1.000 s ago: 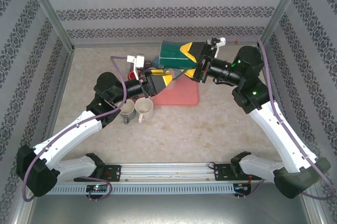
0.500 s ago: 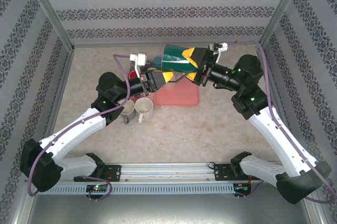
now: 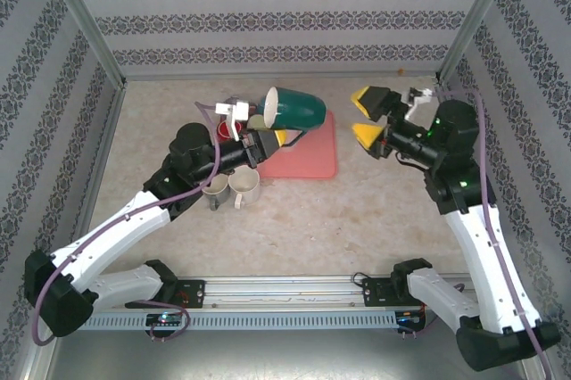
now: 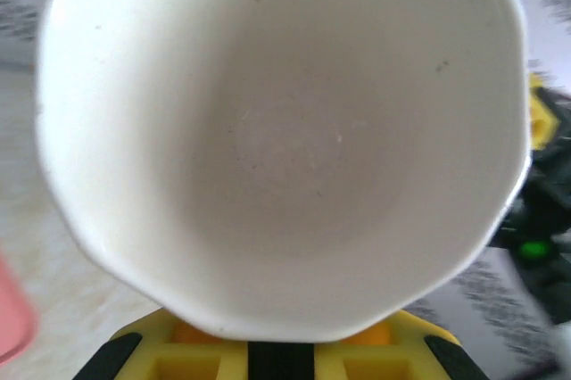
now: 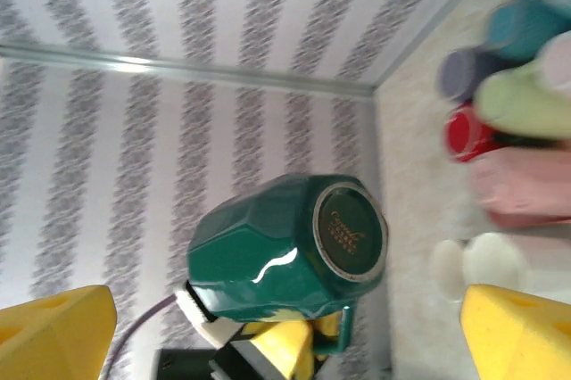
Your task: Turn the mug right side up
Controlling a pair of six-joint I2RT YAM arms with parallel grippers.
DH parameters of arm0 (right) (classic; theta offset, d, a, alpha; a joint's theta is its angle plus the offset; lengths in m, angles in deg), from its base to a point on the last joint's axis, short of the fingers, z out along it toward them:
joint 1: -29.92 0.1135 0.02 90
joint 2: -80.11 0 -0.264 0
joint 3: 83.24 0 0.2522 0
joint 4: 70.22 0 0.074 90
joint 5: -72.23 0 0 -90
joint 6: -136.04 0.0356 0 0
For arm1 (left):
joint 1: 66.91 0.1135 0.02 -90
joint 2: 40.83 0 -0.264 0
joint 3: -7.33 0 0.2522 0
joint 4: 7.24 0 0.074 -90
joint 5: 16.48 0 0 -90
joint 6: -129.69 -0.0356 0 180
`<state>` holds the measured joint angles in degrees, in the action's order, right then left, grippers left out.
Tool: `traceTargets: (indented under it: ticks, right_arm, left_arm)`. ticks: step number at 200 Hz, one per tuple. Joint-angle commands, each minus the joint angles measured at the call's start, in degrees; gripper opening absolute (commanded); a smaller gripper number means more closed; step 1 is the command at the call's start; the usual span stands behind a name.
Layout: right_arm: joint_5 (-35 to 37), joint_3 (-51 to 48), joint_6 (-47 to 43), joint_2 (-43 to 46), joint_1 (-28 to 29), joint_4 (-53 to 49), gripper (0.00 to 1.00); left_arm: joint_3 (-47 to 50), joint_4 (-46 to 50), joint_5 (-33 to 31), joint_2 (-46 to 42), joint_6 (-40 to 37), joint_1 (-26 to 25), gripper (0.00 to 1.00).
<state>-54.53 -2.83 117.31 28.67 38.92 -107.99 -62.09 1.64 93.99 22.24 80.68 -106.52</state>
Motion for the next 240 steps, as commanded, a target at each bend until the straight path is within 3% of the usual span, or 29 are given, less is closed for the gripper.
traceTargets:
  ticks: [1,29,46,109,153,240]
  right_arm:
    - [3.4,2.9,-13.3,-0.1,-0.6,-14.9,0.98]
    - [8.6,7.0,-23.3,-1.6,0.4,-24.8,0.98]
    - [12.2,8.0,-27.5,-1.5,0.8,-28.2,0.98]
    - [15.9,8.7,-34.0,-1.7,2.9,-32.1,0.98]
    - [15.8,8.1,-35.0,-0.9,3.8,-31.9,0.98]
    - [15.4,5.3,-35.3,-0.8,4.6,-30.5,0.98]
  left_arm:
    - [-3.5,13.9,-12.7,-0.2,-8.0,-4.0,0.00]
    - [-7.6,25.7,-21.4,4.2,-8.5,-10.3,0.00]
    - [-11.2,33.1,-21.0,8.9,-5.3,-11.0,0.00]
    - [-17.4,43.3,-33.2,21.1,2.8,-16.0,0.00]
    - [-14.3,39.6,-34.2,23.6,4.8,-16.5,0.00]
    - [-15.8,44.9,-35.8,29.1,6.1,-16.5,0.00]
